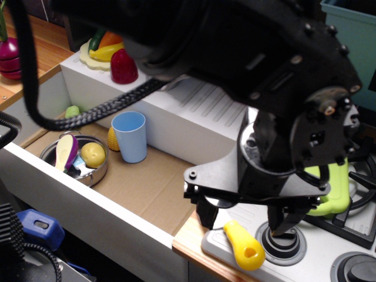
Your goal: Put knife on cutting board
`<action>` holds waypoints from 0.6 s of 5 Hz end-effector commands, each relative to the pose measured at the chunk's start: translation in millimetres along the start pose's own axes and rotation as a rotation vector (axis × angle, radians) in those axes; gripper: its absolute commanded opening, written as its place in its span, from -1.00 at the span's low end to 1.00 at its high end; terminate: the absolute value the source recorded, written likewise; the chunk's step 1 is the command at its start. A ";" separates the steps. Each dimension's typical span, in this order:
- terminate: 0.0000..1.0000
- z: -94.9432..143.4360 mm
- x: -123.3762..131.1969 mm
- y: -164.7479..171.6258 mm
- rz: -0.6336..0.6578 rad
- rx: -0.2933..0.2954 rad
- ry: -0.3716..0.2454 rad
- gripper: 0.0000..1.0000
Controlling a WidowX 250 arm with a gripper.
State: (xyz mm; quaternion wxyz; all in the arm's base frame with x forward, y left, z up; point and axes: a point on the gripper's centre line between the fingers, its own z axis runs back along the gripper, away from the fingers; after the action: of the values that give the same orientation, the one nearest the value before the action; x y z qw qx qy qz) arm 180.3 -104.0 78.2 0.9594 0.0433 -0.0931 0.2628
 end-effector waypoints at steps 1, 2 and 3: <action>-1.00 0.0 0.0 0.0 0.000 0.000 0.000 1.00; -1.00 -13.8 1.4 3.3 0.011 -0.021 -0.003 1.00; -1.00 -22.8 -0.4 6.9 0.008 -0.033 -0.019 1.00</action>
State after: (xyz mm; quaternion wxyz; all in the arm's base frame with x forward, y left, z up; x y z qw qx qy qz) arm 176.4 -93.4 48.8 0.9602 0.0289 -0.1045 0.2575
